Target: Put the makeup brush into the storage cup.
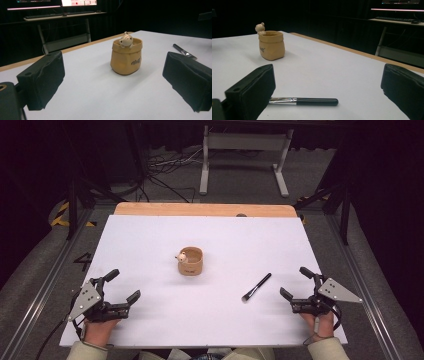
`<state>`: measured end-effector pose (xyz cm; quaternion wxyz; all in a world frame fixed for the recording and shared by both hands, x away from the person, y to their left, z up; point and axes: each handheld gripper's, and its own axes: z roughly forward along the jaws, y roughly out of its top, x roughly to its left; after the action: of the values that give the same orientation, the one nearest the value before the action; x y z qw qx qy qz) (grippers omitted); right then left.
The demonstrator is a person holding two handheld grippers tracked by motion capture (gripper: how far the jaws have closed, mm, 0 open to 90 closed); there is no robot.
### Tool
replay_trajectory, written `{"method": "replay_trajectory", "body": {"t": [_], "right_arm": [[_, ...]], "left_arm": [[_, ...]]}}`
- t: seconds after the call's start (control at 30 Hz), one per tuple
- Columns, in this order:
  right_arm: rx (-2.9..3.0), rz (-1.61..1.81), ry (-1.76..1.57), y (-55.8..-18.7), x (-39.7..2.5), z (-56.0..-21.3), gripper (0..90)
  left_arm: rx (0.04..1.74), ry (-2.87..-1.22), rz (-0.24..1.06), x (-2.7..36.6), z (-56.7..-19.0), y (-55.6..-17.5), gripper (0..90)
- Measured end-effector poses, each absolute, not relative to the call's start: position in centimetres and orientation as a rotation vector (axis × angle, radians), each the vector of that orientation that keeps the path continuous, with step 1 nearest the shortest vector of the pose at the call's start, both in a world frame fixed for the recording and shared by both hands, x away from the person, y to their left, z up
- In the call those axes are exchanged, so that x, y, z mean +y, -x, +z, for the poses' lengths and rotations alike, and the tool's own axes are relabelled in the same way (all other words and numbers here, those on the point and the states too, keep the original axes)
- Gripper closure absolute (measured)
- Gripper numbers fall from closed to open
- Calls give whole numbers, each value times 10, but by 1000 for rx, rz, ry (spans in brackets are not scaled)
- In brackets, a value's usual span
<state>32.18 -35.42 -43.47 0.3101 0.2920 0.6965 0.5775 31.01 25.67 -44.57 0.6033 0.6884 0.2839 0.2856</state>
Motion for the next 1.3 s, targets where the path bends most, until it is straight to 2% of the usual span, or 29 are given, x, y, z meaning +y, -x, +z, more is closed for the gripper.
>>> {"method": "replay_trajectory", "body": {"t": [0.77, 1.3], "right_arm": [[1922, 1523, -767, -322, -353, -431, 2], [2003, 1548, -744, -339, -336, -407, 16]], "left_arm": [[683, -1573, 621, 257, -446, -314, 44], [696, -1581, 633, 258, -445, -311, 45]]}}
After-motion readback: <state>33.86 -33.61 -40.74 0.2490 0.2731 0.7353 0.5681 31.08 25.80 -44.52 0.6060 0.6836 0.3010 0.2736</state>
